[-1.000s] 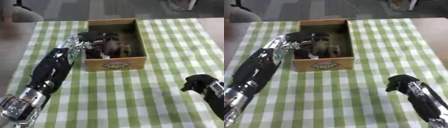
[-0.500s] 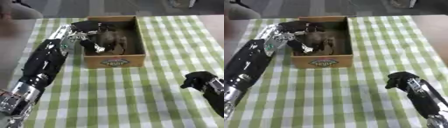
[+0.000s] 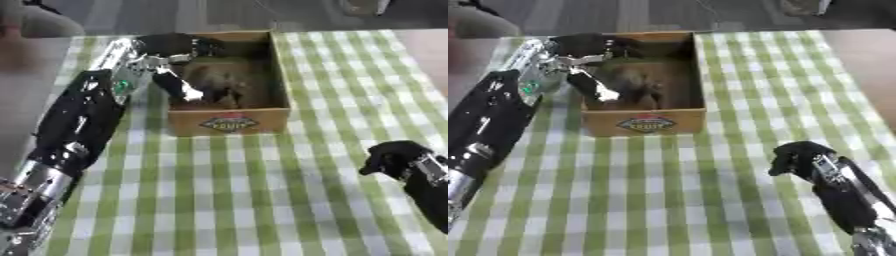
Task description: Pick up objects on the table and place them in the box.
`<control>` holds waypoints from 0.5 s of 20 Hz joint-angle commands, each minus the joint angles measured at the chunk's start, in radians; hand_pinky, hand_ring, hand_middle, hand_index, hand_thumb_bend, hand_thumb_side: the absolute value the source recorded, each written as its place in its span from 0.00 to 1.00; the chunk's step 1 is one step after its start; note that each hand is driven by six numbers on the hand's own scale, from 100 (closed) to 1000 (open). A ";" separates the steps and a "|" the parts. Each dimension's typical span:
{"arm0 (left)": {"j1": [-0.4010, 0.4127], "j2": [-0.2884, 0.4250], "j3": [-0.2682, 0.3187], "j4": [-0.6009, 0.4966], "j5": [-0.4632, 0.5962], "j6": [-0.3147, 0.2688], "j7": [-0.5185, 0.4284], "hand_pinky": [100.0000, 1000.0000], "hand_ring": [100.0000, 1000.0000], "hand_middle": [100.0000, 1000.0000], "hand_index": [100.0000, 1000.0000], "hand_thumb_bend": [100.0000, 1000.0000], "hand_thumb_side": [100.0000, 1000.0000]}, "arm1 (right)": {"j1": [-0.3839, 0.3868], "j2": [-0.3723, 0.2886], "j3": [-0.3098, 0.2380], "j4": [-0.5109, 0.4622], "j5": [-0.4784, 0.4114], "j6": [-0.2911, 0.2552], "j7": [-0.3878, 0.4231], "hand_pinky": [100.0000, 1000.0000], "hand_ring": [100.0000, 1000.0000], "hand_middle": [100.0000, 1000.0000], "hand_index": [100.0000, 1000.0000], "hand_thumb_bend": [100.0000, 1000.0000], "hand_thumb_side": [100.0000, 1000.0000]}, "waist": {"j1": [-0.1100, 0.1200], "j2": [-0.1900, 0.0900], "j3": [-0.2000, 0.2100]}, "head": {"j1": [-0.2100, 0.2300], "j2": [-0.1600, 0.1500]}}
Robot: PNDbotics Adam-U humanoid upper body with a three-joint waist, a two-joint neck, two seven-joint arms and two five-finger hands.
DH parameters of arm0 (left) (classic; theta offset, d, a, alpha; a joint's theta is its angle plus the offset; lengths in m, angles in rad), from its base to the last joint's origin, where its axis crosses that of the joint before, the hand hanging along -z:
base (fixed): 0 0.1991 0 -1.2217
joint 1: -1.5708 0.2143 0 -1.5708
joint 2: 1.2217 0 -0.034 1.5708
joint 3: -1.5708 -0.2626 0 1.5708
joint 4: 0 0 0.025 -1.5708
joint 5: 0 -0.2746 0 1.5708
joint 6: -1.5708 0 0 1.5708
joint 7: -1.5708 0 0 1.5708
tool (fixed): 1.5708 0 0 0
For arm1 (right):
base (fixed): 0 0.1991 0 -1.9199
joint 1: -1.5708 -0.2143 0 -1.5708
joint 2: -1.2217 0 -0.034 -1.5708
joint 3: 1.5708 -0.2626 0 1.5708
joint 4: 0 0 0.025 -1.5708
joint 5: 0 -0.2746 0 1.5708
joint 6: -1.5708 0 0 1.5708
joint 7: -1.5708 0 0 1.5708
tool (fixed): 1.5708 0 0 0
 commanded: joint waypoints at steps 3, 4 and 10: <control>-0.015 0.015 -0.001 0.015 -0.057 -0.021 -0.014 0.97 1.00 1.00 1.00 0.00 0.73 | -0.007 -0.009 -0.005 -0.007 0.003 -0.002 0.003 0.61 0.53 0.50 0.67 0.00 0.84 | -0.004 -0.019 -0.001 | -0.001 0.003; -0.013 0.011 -0.003 0.019 -0.068 -0.018 0.000 0.97 1.00 1.00 1.00 0.00 0.71 | -0.007 -0.009 -0.005 -0.007 0.004 -0.002 0.003 0.61 0.53 0.50 0.67 0.00 0.84 | -0.004 -0.018 -0.001 | -0.001 0.003; -0.009 0.003 -0.006 0.028 -0.091 -0.022 0.060 0.96 1.00 1.00 1.00 0.00 0.67 | -0.008 -0.008 -0.005 -0.005 0.005 -0.002 0.003 0.61 0.53 0.50 0.67 0.00 0.85 | -0.005 -0.018 0.005 | 0.000 0.005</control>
